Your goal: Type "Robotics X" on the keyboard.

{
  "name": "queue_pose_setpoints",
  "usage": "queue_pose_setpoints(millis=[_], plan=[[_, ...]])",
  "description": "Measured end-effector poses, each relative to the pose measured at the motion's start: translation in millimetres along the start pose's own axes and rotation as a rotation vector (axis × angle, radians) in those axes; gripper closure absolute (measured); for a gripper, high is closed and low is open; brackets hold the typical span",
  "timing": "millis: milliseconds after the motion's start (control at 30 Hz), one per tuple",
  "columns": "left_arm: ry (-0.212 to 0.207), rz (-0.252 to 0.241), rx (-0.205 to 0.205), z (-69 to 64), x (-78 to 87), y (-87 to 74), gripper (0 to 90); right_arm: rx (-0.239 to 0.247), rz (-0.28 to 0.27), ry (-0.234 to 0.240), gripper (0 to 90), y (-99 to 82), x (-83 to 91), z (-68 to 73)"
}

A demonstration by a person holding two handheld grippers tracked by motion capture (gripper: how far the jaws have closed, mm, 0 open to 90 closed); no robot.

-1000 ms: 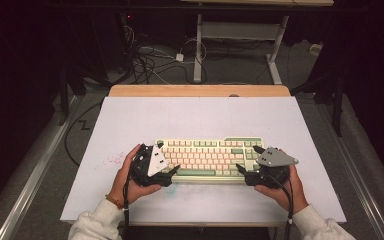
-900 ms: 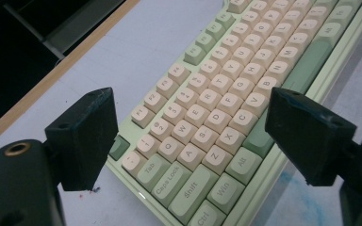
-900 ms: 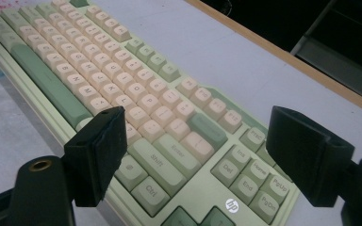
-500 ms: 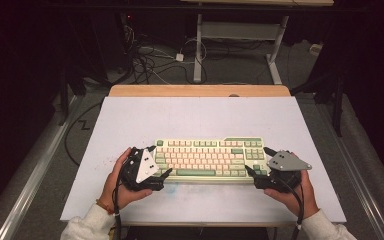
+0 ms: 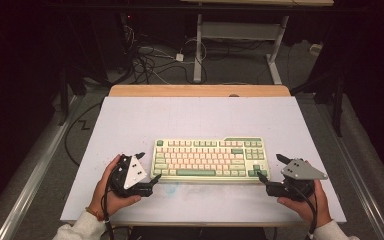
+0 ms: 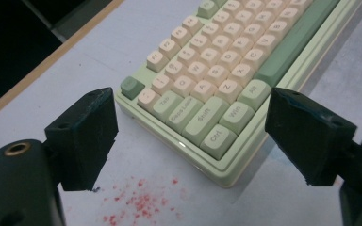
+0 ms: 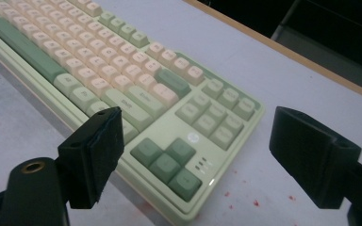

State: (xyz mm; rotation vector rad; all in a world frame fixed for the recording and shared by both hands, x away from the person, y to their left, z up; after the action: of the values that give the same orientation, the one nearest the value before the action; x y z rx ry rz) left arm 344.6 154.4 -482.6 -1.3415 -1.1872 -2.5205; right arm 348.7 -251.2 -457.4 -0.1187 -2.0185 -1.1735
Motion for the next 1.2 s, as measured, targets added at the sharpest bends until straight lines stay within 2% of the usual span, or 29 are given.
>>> queue_pose_setpoints(millis=[167,367,667,1200], plan=[[0.002,0.007,0.004,-2.0,1.0,-12.2,16.5,-0.015,0.000,0.000,17.9,-12.7,1.2,0.1],[-0.017,0.011,0.048,-1.9,2.6,-23.9,16.5,-0.017,0.007,-0.008,17.9,-22.9,0.8,4.6],[-0.029,0.006,0.022,-7.5,2.2,-21.5,16.4,0.003,-0.004,-0.017,18.0,-21.1,5.0,9.7],[-0.039,0.031,0.018,-9.6,-2.0,-24.9,16.3,0.012,-0.007,-0.025,17.7,-17.3,2.7,9.4]])
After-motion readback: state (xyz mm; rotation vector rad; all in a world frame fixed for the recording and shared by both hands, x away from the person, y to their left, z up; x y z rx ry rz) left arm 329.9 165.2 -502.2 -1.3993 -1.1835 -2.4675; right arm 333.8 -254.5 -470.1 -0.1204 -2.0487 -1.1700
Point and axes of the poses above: each handheld gripper's, and its own axes: x roughly backward along the jaws, y roughly out of its top, z roughly to its left, the point moved 6 cm from there along -x, roughly forward along the jaws, and after that the axes turned 14 degrees about z, right-handed, at the moved point
